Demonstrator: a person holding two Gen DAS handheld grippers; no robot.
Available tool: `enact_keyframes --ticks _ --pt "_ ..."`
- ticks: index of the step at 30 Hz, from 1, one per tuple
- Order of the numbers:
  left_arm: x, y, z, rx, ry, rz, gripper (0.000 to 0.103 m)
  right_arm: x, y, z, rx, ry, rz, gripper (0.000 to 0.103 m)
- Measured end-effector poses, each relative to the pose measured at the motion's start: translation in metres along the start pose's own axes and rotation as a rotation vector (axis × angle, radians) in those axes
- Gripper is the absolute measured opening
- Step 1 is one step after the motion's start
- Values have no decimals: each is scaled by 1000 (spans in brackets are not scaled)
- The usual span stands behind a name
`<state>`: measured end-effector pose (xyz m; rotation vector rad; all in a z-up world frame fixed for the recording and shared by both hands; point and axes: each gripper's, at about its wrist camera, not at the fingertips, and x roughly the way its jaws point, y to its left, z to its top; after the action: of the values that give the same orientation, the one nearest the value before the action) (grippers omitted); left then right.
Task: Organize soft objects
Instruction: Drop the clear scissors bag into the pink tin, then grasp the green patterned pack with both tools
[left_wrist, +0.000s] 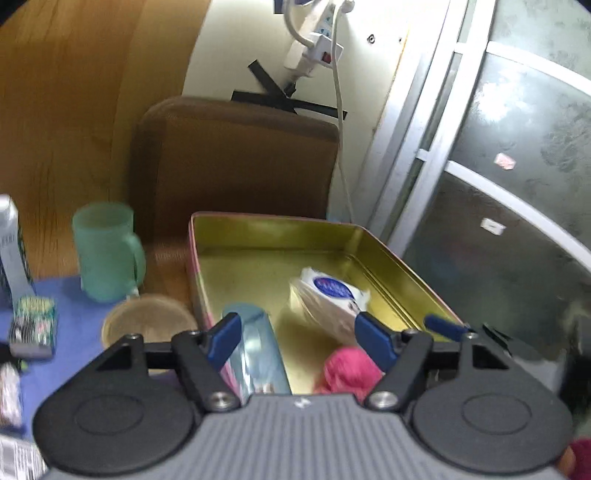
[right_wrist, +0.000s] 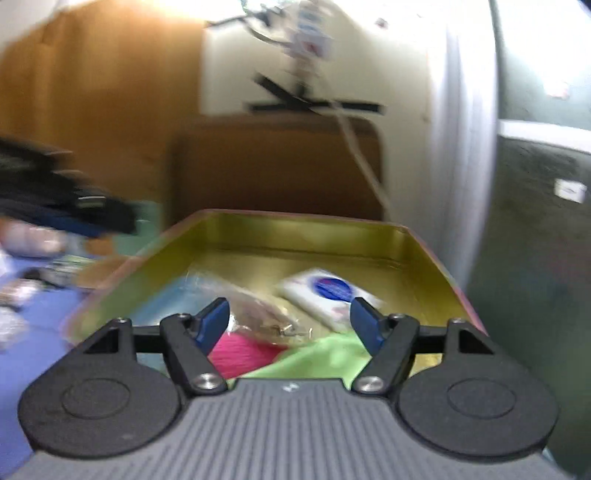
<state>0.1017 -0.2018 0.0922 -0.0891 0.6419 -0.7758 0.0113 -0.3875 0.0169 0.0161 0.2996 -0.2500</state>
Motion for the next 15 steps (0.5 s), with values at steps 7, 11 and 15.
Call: enact_keyframes --ticks 7,11,15 --pt "-92 97 -48 -101 -63 190 68 -35 22 17 97 -67 287 44" --pt "-130 144 -67 -160 -98 360 68 -21 95 37 65 -7 547 43" --pt "-154 178 -78 -234 -125 401 68 32 185 47 58 138 619 44"
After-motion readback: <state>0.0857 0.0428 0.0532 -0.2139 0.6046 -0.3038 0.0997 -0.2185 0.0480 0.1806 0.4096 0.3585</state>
